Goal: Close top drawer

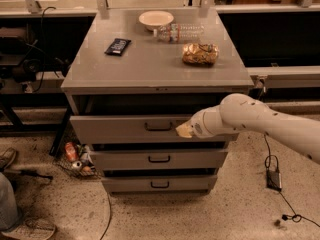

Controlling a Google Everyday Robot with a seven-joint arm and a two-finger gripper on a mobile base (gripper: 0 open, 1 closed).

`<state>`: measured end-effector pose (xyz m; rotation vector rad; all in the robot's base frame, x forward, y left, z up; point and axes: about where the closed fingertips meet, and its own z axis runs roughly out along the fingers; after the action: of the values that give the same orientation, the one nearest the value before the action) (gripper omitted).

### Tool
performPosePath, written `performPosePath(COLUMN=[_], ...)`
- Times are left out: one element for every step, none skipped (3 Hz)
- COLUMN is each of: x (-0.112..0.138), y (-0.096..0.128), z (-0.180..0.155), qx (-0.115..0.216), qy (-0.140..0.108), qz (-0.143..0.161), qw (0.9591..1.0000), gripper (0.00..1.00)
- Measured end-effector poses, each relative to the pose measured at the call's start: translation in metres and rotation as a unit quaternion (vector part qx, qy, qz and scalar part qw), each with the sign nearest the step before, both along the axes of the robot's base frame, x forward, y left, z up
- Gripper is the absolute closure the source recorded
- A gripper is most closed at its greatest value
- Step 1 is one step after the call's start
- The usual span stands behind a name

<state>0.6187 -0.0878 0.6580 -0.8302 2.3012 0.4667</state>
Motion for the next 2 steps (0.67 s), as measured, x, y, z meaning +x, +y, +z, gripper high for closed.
performPosePath(x=[0.0098,0.0097], y=[-0.0140,-0.0141], z=[-0.0076,-0.0076], qx=[-0.009,-0.009], qy=[-0.002,-0.002], qz=[-0.008,-0.008], qw=[0.9999,0.9999], gripper=[1.00,1.00])
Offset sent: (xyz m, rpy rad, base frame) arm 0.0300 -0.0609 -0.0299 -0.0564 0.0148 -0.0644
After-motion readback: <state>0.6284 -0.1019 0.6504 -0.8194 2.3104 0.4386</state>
